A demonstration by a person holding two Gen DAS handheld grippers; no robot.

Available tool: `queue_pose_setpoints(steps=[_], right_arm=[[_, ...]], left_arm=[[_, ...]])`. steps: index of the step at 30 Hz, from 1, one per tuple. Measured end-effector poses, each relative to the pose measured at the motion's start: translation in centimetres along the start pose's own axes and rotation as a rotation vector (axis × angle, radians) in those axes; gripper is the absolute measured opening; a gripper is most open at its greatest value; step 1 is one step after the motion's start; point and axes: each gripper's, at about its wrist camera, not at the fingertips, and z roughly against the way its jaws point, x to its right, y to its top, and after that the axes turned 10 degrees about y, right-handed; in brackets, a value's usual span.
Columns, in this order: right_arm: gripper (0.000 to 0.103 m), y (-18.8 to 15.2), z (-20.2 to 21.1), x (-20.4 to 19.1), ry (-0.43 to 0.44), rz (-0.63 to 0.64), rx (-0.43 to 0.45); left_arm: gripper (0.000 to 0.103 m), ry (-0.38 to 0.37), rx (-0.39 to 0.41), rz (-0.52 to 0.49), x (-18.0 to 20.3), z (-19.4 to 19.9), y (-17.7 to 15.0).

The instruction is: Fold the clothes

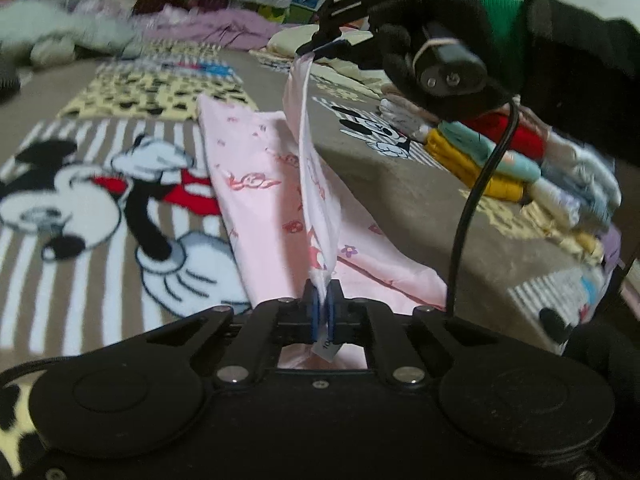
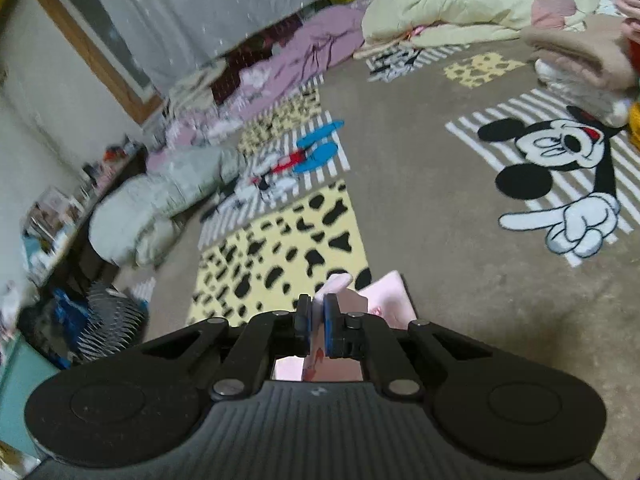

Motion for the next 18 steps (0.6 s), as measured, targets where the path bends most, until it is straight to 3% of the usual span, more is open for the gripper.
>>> queue_pose_setpoints(steps=[7, 10, 11, 12, 18], right_arm=[[0.009, -1.4, -4.1, -1.0, -0.040, 0.064, -0.085], [0.024, -1.8, -5.9, -1.3, -0.002, 0.058, -0.145], [0.042, -1.8, -6.1, -1.5, 0.006, 0.060, -0.147], [0.050, -1.8, -5.8, -1.6, 0.013, 0.064, -0.134], [0.051, -1.4, -2.9, -0.2, 0.031, 0.090, -0.100]], left_arm=[[0.002, -0.004, -0.023, -0.007, -0.1, -0.3, -0.2], [0.002, -0.007, -0.032, -0.001, -0.5, -0.5, -0.2], [0.002, -0.008, -0.034, 0.002, -0.7, -0.6, -0.2], [0.003, -0.008, -0.036, 0.005, -0.8, -0.7, -0.2], [0.021, -0.016, -0.029, 0.055, -2.1, -0.2, 0.0]])
